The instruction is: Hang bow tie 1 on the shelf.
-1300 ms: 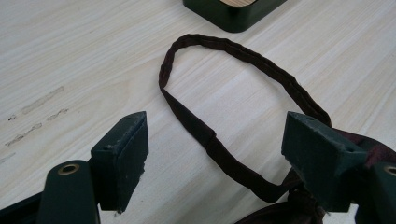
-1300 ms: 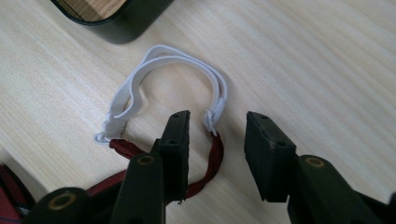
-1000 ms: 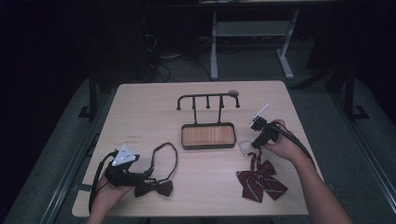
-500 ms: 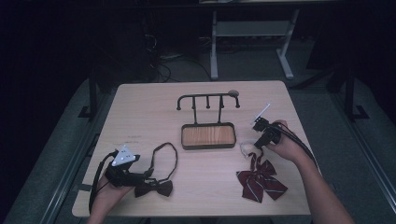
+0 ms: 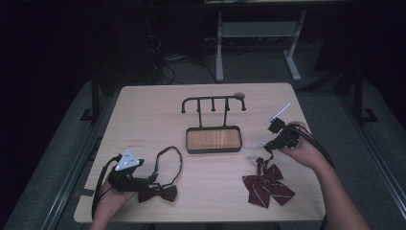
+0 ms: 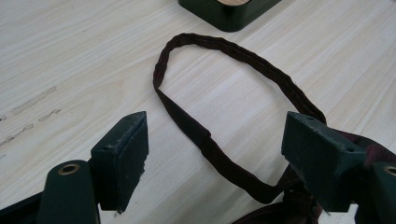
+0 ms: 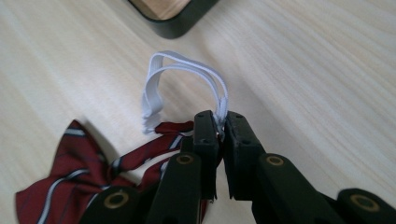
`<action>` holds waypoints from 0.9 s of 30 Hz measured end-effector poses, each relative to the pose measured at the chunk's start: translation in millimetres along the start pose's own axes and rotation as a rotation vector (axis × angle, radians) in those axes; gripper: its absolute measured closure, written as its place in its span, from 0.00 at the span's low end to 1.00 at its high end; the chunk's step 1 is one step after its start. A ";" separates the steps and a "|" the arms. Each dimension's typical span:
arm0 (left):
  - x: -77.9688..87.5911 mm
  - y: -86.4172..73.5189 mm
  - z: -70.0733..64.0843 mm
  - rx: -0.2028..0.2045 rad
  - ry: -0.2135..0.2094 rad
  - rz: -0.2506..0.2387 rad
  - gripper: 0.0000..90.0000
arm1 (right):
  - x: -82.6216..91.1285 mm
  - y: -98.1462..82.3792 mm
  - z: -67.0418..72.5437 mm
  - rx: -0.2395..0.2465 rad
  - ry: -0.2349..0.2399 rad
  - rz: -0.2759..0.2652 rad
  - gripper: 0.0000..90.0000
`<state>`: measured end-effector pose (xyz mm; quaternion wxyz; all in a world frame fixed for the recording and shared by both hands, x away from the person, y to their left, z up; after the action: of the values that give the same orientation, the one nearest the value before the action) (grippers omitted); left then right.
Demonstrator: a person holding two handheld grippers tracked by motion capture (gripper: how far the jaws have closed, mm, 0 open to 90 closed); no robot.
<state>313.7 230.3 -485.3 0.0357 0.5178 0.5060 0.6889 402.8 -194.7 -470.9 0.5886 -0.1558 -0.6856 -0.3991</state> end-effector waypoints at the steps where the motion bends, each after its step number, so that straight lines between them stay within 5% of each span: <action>1: -0.2 -0.1 -0.1 0.000 0.000 0.001 0.26 | 2.0 0.1 0.6 0.005 0.000 -0.005 0.93; 11: -0.3 0.4 -0.5 -0.005 0.001 0.000 0.26 | 23.9 0.3 7.5 0.028 0.038 -0.024 0.93; 27: -0.4 0.7 -1.3 -0.004 -0.003 -0.001 0.26 | 55.8 11.1 19.9 0.073 0.032 -0.070 0.93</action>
<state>313.2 228.9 -484.9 0.0379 0.5186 0.5049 0.6890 382.3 -187.5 -414.6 0.5903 -0.1039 -0.6953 -0.3966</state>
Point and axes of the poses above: each handheld gripper's, and its own axes: x roughly backward along the jaws, y roughly out of its top, z roughly to its left, the point moved 8 cm from there along -x, roughly forward along the jaws, and after that the axes turned 7 degrees about -y, right-handed, at the moved point
